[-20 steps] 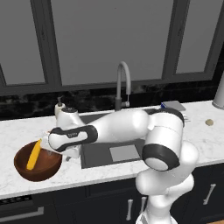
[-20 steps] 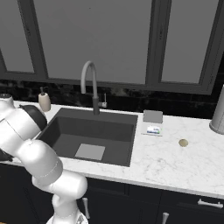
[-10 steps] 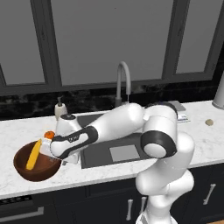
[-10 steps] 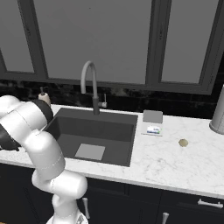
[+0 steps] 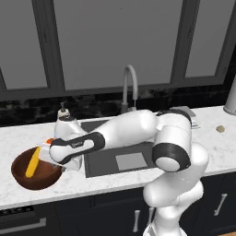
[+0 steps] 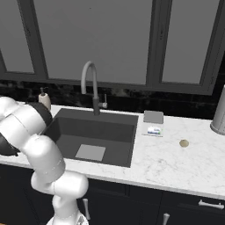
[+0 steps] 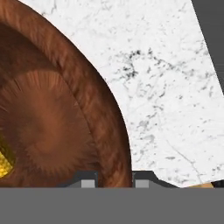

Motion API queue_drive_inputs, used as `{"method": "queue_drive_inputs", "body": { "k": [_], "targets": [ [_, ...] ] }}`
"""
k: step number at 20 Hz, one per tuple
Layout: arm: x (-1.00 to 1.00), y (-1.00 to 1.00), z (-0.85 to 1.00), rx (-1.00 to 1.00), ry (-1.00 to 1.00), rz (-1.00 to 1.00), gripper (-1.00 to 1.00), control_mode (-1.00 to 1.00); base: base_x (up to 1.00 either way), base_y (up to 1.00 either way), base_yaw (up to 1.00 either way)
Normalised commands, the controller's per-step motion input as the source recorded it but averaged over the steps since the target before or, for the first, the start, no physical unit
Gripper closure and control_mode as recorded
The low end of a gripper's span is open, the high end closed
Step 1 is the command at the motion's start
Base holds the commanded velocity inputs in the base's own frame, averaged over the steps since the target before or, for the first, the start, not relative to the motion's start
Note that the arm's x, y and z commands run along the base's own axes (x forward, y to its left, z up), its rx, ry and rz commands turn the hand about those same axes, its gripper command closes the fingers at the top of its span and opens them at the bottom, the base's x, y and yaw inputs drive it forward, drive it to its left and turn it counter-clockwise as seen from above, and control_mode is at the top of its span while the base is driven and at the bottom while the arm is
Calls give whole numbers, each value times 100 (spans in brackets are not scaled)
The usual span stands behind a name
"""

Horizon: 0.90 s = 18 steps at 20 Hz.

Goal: Pick the corn from the sink and place it in the bowl. Then pick the bowl and place it in the microwave. Then close the microwave door and press the start button.

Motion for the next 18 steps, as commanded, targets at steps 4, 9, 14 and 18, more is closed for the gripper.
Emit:
{"method": "queue_drive_inputs", "body": {
  "k": [4,9,14,18],
  "targets": [
    [-35,-47,74,9,-1,-18,100,-100,0,0,0],
    [-21,-54,86,6,-6,-17,100,-100,0,0,0],
    [-26,-56,77,0,0,-12,100,-100,0,0,0],
    [-25,-71,74,0,1,-17,100,-100,0,0,0]
  ]
}}
